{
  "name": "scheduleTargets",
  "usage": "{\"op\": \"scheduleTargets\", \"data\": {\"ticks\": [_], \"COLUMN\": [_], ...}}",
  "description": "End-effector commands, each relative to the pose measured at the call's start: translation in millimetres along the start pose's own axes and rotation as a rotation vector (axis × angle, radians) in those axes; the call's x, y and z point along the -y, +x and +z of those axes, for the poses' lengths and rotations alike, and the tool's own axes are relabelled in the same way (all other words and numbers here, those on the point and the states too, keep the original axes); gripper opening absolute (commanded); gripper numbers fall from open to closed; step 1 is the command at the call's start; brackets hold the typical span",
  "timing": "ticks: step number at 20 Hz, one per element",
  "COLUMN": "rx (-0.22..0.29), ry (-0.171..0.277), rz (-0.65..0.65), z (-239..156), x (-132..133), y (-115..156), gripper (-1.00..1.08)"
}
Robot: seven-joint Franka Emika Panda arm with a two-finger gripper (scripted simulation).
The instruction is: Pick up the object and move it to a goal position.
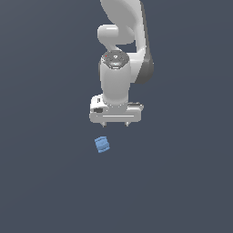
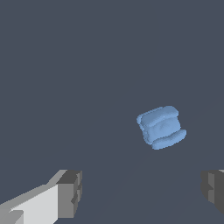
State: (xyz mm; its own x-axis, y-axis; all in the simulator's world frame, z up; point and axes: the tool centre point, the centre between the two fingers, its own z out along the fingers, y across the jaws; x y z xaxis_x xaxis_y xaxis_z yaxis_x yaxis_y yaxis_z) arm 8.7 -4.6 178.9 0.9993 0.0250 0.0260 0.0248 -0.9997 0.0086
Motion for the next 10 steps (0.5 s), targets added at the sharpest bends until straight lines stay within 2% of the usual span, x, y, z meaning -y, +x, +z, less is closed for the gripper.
{"op": "scheduleTargets", "data": {"ticks": [1, 10], "rx": [0.000, -0.016], "ry": [0.000, 0.007], "rz": [0.000, -0.005], "z": [0, -14], "x": [0, -5], "y": [0, 5], "gripper": [1.00, 1.00]}}
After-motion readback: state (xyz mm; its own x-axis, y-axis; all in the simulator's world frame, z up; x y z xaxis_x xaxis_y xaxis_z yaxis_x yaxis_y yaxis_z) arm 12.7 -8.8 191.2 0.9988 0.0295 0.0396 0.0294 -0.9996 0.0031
